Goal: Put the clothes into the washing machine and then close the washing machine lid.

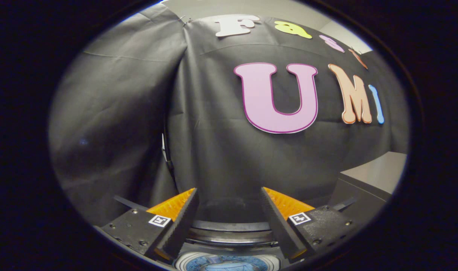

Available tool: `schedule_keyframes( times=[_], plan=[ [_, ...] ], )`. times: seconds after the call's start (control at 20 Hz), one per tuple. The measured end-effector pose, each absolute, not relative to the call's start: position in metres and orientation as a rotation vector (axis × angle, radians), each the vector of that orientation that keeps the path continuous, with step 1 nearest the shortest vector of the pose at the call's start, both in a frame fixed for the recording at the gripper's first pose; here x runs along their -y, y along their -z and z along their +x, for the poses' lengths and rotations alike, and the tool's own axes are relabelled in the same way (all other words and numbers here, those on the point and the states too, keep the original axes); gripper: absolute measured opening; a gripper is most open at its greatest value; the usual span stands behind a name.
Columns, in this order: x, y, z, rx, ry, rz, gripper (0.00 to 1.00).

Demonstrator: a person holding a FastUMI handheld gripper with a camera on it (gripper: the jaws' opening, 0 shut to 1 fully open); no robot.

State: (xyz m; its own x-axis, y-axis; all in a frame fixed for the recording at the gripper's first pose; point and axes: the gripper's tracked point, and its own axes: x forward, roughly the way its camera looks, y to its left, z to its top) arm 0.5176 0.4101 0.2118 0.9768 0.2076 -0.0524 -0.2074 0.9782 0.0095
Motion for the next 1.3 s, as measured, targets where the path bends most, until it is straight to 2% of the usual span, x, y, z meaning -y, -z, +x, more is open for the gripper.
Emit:
schedule_keyframes(
  times=[1.0,1.2,1.3],
  plan=[
    [-0.397,-0.210,0.516,0.005,-0.208,-0.007,0.98],
    [-0.397,-0.207,0.514,-0.028,-0.223,-0.008,0.98],
    [-0.392,-0.203,0.517,-0.053,-0.181,0.002,0.97]
  ],
)
